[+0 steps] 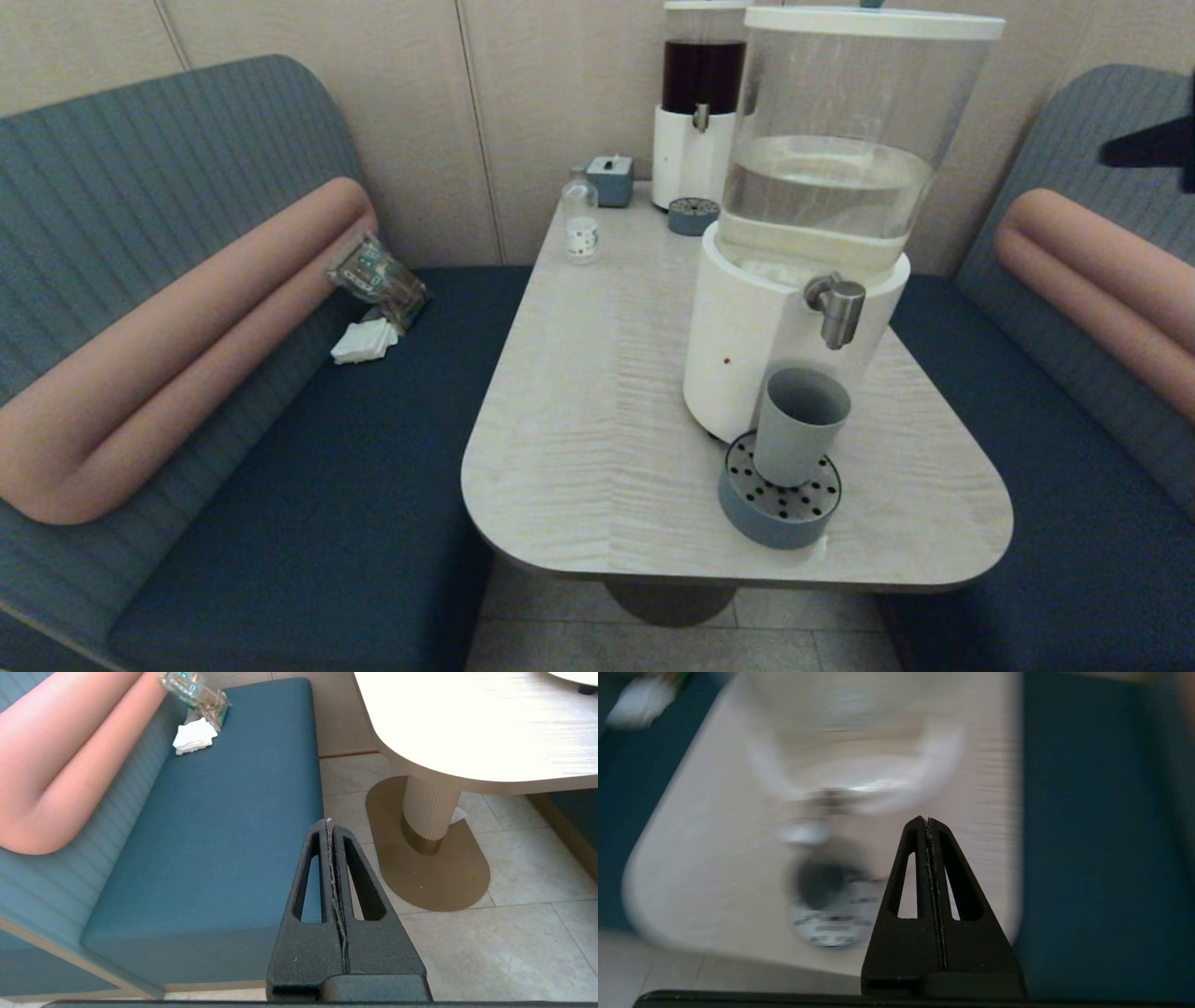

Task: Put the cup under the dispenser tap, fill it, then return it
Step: Place the cup next to the water dispenser

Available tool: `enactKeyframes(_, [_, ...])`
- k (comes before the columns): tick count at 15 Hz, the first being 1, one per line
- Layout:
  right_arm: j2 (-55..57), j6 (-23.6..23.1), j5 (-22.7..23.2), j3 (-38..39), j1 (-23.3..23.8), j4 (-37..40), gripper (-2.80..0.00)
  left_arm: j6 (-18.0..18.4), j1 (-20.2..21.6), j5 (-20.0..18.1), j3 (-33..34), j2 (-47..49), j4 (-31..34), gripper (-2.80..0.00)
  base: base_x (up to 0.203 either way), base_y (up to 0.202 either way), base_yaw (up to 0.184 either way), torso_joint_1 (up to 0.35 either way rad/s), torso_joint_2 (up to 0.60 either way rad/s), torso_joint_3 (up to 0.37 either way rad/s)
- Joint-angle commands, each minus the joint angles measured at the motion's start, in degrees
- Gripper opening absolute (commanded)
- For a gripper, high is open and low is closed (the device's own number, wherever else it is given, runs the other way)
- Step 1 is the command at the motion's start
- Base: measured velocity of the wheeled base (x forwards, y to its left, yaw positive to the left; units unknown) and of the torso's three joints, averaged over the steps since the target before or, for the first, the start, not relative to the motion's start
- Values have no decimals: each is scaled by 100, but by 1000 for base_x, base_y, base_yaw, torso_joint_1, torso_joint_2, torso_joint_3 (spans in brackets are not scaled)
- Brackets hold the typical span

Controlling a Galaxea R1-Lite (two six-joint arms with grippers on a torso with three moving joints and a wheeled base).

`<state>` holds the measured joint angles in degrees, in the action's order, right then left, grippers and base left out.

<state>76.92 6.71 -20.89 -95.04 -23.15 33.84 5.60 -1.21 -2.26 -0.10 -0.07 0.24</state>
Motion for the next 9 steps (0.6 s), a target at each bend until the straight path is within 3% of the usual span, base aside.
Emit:
enactKeyframes(1, [-1455,-32,237,643,826,-56,-280,3,1,-3,1,-10,2,-280,0,0,0,0,0,0])
enactKeyframes(5, [-3245,-96,535,1782,1926,-106,-280,3,-2,-3,1,-10,2,-280,0,0,0,0,0,0])
enactKeyframes(9, [-4894,-213,-125,3184,2228,-156,-280,3,-2,-3,1,-10,2,-280,0,0,0,0,0,0])
